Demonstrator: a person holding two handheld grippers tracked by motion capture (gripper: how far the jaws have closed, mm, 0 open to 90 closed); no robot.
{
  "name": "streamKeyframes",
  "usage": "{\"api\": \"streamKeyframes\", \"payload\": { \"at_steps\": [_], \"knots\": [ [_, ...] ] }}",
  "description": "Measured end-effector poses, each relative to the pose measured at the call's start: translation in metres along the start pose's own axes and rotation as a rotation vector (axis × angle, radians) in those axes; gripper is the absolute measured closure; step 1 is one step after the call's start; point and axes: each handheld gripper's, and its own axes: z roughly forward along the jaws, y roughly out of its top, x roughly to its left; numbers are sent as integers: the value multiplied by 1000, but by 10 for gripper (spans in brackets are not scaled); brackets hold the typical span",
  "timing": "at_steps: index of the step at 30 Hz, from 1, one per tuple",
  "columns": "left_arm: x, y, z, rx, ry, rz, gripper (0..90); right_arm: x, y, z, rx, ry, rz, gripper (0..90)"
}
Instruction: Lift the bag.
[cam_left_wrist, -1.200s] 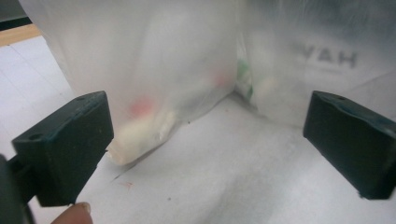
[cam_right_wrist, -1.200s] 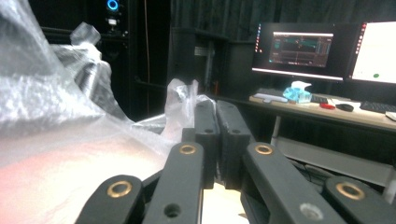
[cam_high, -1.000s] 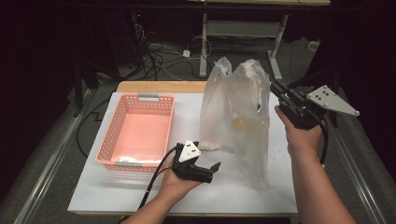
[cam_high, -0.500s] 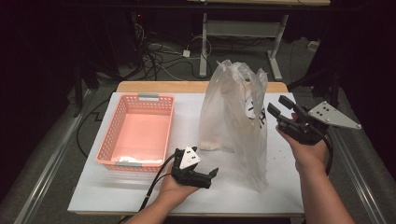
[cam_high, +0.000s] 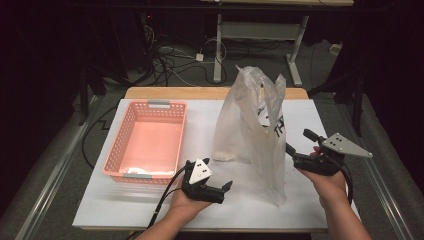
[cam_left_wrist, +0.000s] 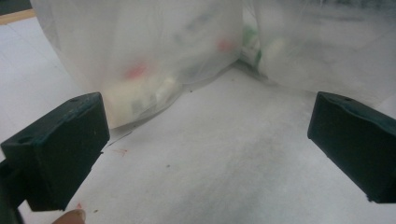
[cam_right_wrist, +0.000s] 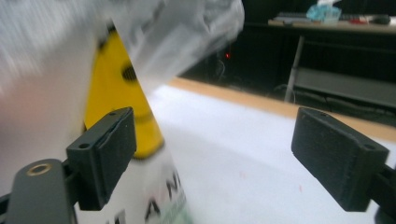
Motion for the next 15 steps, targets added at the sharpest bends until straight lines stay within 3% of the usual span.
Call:
{"api": "streamKeyframes", "payload": {
  "at_steps": [8,15],
  "knots": [
    [1,-2,0,10,4,1,0,-2,-34,-5,91,-38,7,2],
    [1,-4,0,28,7,8,0,-5,-61,-8,130,-35,13,2]
  ]
}}
